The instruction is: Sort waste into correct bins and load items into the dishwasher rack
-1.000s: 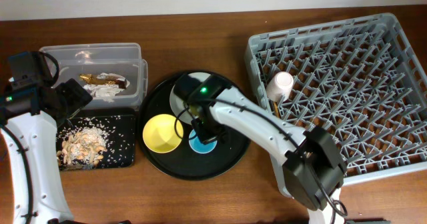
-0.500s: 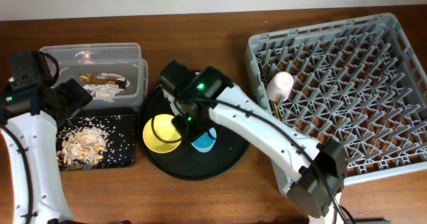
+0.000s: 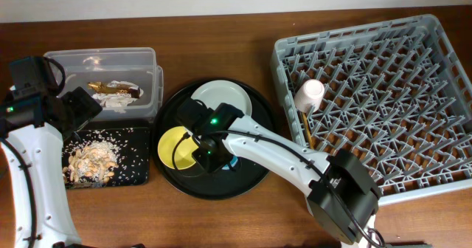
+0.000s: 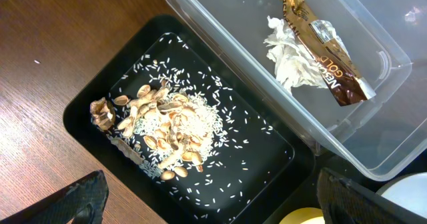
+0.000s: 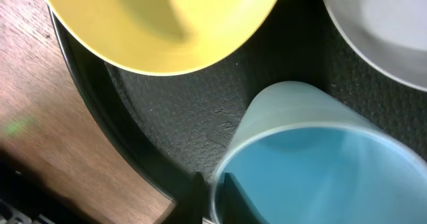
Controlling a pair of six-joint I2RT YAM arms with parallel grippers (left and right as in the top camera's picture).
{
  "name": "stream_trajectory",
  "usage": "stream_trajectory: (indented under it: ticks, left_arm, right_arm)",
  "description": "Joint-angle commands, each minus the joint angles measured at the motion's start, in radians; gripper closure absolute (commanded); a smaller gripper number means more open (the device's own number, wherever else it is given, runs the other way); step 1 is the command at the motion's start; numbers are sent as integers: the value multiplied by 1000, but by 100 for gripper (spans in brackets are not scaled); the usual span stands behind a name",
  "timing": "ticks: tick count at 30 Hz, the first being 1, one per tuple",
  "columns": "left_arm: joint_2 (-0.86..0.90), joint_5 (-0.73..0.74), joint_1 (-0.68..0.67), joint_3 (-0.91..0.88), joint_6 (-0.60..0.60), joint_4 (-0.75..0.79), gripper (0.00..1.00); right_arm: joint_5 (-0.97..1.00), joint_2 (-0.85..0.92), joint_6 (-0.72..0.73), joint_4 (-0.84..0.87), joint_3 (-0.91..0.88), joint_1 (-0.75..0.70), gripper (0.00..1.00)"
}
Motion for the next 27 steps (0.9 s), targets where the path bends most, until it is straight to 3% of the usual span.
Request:
stream_trajectory:
  ticks: [1,2,4,7,17,20,24,25,27]
  left_arm:
    - [-4,0,8,7,2,-1,1]
    - [-4,0,8,7,2,0,1]
    - [-4,0,8,7,2,-1,1]
    - [-4,0,8,7,2,-1,1]
    - [-4,0,8,7,2,-1,1]
    - [-4,0,8,7,2,-1,1]
    - [-4,0,8,7,2,-1,1]
    - [-4,0,8,7,2,-1,1]
    - [-4,0,8,7,2,-1,1]
  right_arm:
    - [-3,-10,3,-28,9,4,96]
    - [-4,-10,2,-55,19,-2,96]
    - [-3,-10,3,-66,17,-1,84]
    - [-3,-10,2,-35,-3,-1,82]
    - [51,-9,2,6,-43,-2,87]
    - [47,-11,2,-6,-41,-2,96]
    - [19,-231,2,-102,61,-34,96]
    - [8,-311,-2,-118,61,-79,96]
    - [-243,-466,-153,-202,61,-278,96]
